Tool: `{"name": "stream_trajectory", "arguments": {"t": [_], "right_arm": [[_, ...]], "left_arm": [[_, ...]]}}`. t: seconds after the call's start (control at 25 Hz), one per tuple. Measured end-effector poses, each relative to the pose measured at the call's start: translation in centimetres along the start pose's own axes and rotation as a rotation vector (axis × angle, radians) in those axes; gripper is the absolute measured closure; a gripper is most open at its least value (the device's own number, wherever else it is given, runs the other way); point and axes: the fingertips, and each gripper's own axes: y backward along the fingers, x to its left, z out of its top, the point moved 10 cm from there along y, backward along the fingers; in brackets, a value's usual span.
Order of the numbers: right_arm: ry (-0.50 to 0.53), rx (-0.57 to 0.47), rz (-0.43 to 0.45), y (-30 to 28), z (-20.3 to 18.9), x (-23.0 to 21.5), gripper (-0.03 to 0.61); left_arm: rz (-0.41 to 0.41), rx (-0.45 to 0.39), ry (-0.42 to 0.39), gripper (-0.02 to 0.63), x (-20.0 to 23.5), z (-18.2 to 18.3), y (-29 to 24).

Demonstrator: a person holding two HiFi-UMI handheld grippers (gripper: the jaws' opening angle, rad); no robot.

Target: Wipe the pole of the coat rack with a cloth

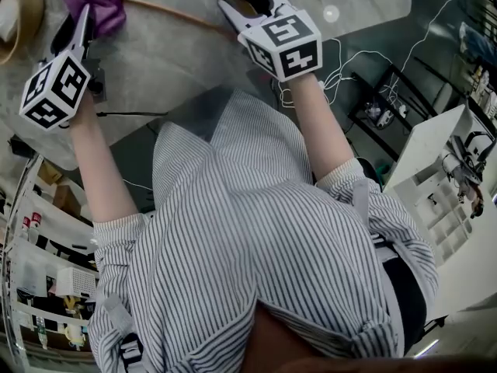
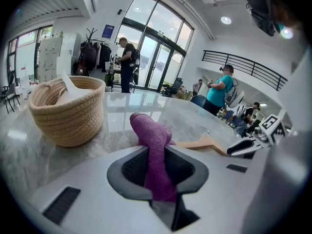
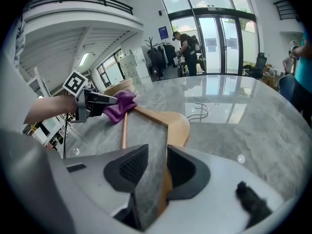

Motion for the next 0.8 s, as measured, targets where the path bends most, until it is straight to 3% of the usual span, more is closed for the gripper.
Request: {"name": "stream_trajectory", "arguments": {"t": [0.32,0.6,0.8], "right_arm": [[-0.027,0.014,-0.027,1.6,-1.5,-0.7,0.456],[-0.064,0.021,-0.049,2.9,-3.3,-0.4,0.456],[-0.093,0.027,-0.071,3.9,-4.6,-0.1,0.456]], "left_arm": [[0.007,0.025,-0.078,0.523,-0.9,-0.6,0.1],[-0.021,0.075,-0.244,0.523,-2.3,-1.1,-0.3],[-0.055,0.089,-0.276,0.523,-3.3,-1.3,-0.3]]}}
